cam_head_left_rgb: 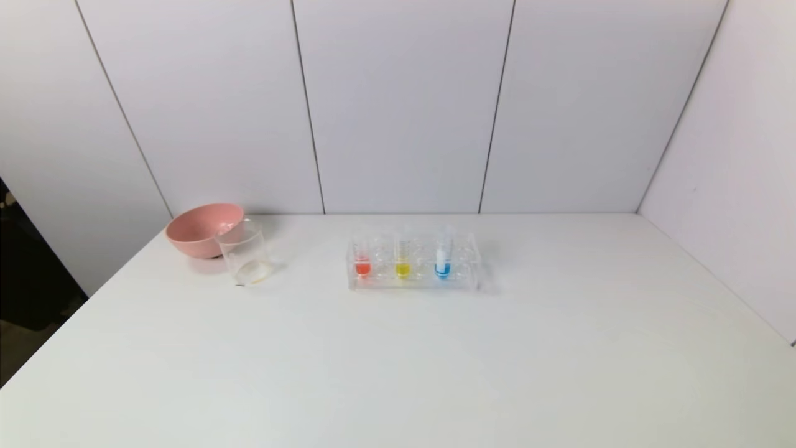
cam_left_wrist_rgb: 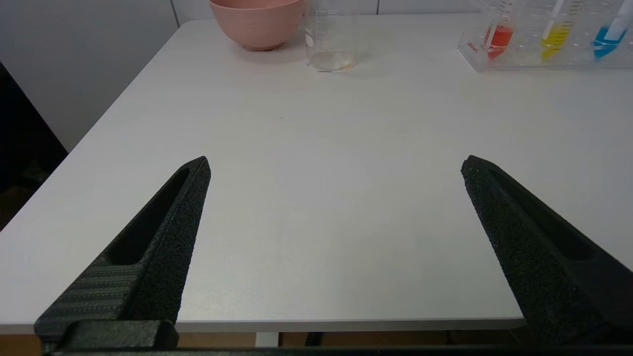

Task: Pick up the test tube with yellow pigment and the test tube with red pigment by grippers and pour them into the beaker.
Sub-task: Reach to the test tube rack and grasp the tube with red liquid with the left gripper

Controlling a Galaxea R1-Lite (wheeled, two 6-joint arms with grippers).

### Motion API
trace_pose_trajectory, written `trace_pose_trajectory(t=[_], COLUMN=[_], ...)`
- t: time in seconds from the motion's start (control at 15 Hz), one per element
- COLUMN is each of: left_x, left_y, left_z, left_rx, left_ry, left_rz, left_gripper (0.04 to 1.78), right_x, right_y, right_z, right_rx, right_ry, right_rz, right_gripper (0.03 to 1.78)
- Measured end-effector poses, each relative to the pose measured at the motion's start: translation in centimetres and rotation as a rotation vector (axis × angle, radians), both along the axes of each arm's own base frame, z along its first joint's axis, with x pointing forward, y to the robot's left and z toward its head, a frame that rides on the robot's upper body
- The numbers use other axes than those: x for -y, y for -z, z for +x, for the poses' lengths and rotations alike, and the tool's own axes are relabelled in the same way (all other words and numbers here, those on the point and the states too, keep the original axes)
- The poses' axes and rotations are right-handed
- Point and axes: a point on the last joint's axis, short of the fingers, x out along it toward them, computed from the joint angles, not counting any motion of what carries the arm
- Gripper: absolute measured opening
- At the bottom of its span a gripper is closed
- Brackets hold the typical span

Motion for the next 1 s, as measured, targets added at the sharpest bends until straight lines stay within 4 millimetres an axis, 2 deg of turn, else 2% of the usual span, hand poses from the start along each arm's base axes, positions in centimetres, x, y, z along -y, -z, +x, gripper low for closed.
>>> trace_pose_trajectory(t=[1.0], left_x=[0.0], left_y=[-0.01], left_z=[0.0], left_rx=[0.001], left_ry=[-0.001], left_rz=[0.002], left_gripper=[1.78], right_x=[0.0], right_y=[0.0], right_z=[0.0], right_rx=[0.0], right_ry=[0.0], right_rz=[0.0], right_gripper=[1.7])
